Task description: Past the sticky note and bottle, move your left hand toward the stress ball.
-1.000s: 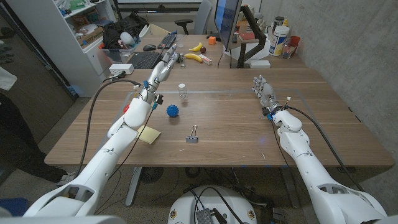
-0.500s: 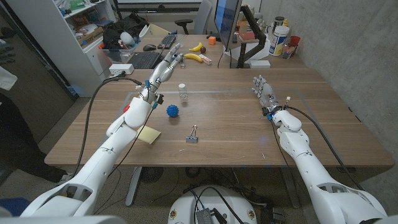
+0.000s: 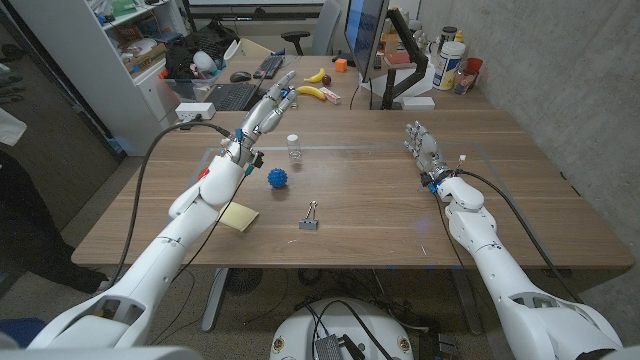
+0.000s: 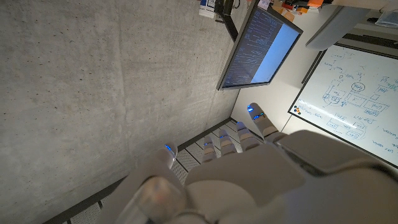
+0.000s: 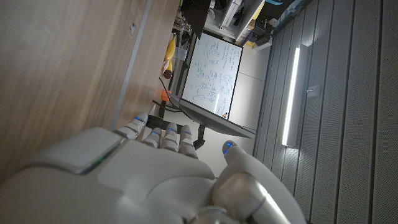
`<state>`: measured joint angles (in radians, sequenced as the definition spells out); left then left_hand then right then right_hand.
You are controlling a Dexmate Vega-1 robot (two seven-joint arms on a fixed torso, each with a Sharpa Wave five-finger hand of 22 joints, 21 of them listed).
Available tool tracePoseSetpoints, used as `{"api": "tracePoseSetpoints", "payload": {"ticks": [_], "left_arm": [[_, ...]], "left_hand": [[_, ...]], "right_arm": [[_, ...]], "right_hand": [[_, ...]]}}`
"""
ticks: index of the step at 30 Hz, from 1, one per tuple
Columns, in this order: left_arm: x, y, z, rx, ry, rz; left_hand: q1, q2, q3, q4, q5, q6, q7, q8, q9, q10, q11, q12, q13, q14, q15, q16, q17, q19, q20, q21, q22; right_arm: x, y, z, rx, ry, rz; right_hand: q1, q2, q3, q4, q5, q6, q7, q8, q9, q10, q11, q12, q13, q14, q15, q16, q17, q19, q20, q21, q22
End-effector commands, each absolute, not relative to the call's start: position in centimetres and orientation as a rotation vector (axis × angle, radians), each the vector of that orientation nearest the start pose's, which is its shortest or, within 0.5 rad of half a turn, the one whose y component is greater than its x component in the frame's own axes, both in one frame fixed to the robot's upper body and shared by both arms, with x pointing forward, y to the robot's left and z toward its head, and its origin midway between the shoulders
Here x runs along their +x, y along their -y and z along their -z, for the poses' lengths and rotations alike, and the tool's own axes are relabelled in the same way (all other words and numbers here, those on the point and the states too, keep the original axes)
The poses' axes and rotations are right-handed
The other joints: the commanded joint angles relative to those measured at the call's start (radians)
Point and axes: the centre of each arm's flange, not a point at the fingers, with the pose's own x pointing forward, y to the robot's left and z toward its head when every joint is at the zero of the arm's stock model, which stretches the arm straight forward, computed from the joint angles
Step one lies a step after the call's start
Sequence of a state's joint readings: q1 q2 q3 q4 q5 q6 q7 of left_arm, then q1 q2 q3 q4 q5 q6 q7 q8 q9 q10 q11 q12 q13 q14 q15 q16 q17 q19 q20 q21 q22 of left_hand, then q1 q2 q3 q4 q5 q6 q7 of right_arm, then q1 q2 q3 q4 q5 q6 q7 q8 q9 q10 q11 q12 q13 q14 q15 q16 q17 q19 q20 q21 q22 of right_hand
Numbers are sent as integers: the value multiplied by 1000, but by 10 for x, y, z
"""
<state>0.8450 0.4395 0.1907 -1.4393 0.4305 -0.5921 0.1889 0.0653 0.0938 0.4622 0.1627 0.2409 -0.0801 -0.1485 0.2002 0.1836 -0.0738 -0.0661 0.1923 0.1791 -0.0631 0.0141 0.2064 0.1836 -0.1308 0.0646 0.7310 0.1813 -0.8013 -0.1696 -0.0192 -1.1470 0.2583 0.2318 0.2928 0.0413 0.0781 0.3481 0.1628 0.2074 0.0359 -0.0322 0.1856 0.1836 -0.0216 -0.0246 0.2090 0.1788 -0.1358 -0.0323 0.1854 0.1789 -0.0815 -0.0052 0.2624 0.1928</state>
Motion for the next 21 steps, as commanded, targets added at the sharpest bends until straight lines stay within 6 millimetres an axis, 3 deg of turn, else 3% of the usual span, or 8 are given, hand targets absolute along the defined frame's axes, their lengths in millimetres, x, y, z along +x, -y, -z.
{"api": "tracePoseSetpoints", "payload": {"ticks": [1,21], "left_arm": [[572,-238,-59,916,1172,-37],[576,-243,-52,971,1114,-56]], "left_hand": [[12,43,8,0,11,10,-1,3,4,4,-9,-2,3,-4,-7,0,3,0,3,-4,4],[19,42,13,-4,10,35,0,8,3,21,-10,1,3,2,-3,0,2,1,8,-9,4]], "right_arm": [[677,275,28,12,589,-239],[681,270,28,8,585,-247]], "right_hand": [[-6,96,6,1,2,-2,-9,6,2,-2,-7,-3,4,-4,4,5,3,3,5,-1,5],[-6,96,6,1,2,-1,-9,6,2,-2,-8,-3,4,-3,6,6,4,3,5,-3,5]]}}
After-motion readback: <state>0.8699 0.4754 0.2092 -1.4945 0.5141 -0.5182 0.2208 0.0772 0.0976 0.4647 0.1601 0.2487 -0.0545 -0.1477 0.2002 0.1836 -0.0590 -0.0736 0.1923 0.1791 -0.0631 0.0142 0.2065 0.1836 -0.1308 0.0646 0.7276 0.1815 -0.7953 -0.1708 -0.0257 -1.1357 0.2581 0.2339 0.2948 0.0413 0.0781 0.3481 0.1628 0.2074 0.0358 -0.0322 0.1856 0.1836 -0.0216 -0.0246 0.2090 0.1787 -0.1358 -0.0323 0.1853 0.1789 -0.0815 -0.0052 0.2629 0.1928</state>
